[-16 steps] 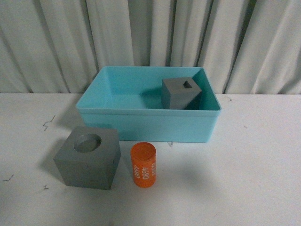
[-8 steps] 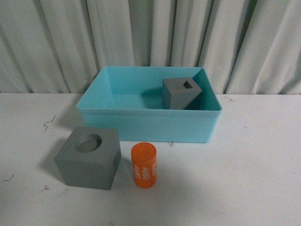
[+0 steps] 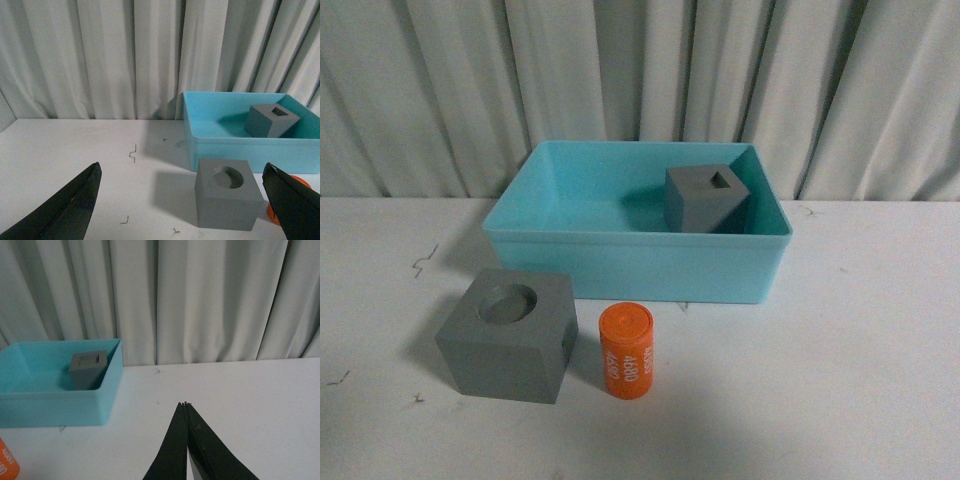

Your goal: Place gray and orange parts in blue box

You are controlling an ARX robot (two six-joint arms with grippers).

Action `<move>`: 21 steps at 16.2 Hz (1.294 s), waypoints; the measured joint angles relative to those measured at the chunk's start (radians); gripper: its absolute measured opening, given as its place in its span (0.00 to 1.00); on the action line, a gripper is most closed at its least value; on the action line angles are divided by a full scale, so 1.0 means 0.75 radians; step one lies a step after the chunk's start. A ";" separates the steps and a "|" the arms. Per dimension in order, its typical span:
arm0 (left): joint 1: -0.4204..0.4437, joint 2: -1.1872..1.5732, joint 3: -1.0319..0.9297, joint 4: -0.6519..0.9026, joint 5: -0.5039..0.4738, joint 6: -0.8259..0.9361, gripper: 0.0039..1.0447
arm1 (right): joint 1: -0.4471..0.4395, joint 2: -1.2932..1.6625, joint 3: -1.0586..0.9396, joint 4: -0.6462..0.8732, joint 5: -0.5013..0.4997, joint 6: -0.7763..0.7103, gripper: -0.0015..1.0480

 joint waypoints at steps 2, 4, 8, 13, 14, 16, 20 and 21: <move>0.000 0.000 0.000 0.000 0.000 0.000 0.94 | 0.000 -0.099 0.000 -0.099 -0.001 0.000 0.02; 0.000 0.000 0.000 0.000 0.000 0.000 0.94 | 0.000 -0.184 0.000 -0.178 -0.001 0.000 0.02; 0.000 0.000 0.000 0.000 0.000 0.000 0.94 | 0.000 -0.314 -0.001 -0.306 0.000 0.000 0.02; 0.000 0.000 0.000 0.001 0.000 0.000 0.94 | 0.000 -0.435 -0.001 -0.426 -0.001 0.000 0.02; 0.000 0.000 0.000 0.000 0.000 0.000 0.94 | 0.000 -0.454 -0.001 -0.444 -0.001 0.000 0.02; 0.000 0.000 0.000 0.000 0.000 0.000 0.94 | 0.000 -0.477 -0.001 -0.469 -0.001 0.000 0.02; 0.000 0.000 0.000 0.000 0.001 0.000 0.94 | 0.000 -0.711 0.001 -0.688 -0.004 0.000 0.02; 0.000 0.000 0.000 0.001 0.001 0.000 0.94 | 0.000 -0.709 0.004 -0.701 -0.002 0.000 0.02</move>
